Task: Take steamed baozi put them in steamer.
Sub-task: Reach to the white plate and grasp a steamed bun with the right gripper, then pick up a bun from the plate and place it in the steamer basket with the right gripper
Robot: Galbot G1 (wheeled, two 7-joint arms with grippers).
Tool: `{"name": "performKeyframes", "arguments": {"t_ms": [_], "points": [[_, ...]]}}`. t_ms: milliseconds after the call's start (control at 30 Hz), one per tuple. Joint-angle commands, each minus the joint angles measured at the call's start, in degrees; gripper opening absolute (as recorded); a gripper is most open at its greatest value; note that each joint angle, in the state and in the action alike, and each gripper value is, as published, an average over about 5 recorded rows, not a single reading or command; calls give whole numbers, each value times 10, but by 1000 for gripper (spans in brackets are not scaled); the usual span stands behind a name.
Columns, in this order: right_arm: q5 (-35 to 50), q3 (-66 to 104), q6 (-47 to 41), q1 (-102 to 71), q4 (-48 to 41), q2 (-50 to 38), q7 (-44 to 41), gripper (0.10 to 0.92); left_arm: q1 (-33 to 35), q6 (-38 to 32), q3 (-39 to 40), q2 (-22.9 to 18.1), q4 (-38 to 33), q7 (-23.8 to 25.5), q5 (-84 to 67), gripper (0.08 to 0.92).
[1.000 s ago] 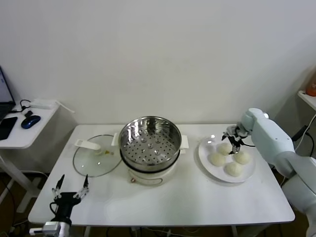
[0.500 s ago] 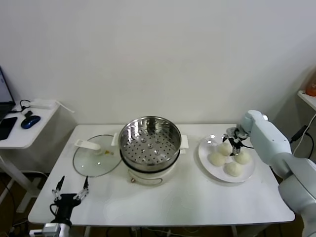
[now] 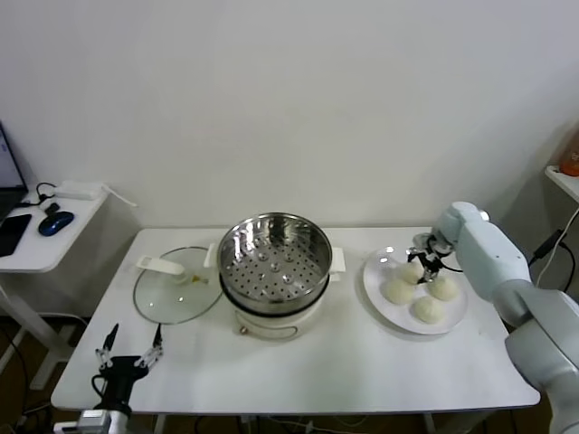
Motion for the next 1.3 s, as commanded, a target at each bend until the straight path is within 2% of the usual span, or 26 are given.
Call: {"name": "performKeyframes", "arguments": {"t_ms": [33, 333, 600, 733, 1033, 1300], "points": [[-4, 5, 0, -1, 0, 1, -1, 683, 1, 0, -1, 0, 0, 0, -1, 823], [2, -1, 22, 11, 34, -12, -13, 674, 2, 0, -5, -1, 1, 0, -2, 823], [77, -84, 26, 44, 134, -64, -37, 670, 4, -1, -7, -5, -1, -1, -1, 823], [139, -152, 22, 82, 214, -99, -41, 670, 4, -2, -8, -6, -1, -1, -1, 823], [244, -311, 17, 209, 450, -162, -54, 670, 5, 2, -5, -9, -5, 0, 0, 823], [257, -383, 38, 290, 559, -143, -53, 670, 6, 2, -4, -12, -11, 0, 4, 823]]}}
